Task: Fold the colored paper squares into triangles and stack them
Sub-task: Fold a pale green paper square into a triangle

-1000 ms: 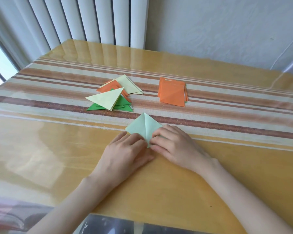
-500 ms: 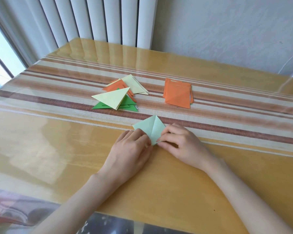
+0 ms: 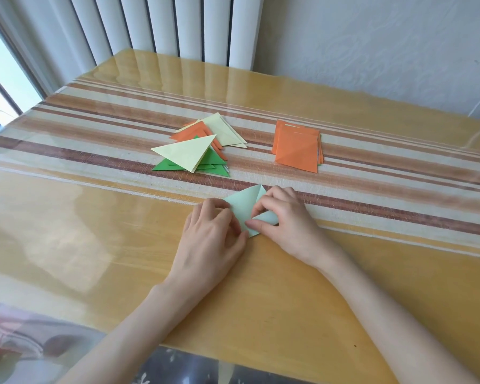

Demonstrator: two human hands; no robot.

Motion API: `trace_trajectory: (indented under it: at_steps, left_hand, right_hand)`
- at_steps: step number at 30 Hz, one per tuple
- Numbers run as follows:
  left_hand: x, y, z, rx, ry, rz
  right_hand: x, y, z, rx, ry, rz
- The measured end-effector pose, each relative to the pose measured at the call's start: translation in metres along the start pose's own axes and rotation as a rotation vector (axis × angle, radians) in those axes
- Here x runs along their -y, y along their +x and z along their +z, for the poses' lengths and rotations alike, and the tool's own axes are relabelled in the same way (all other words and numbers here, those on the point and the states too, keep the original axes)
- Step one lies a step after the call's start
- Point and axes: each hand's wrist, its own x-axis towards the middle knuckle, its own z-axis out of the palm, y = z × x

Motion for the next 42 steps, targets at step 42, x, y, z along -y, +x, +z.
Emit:
trace_trajectory:
  at_steps: [42]
  left_hand:
    - [-0.028,0.005,-0.008,0.054,-0.275,-0.165]
  right_hand:
    - [0.0,0.027,-0.024,0.217,0.042,0.041]
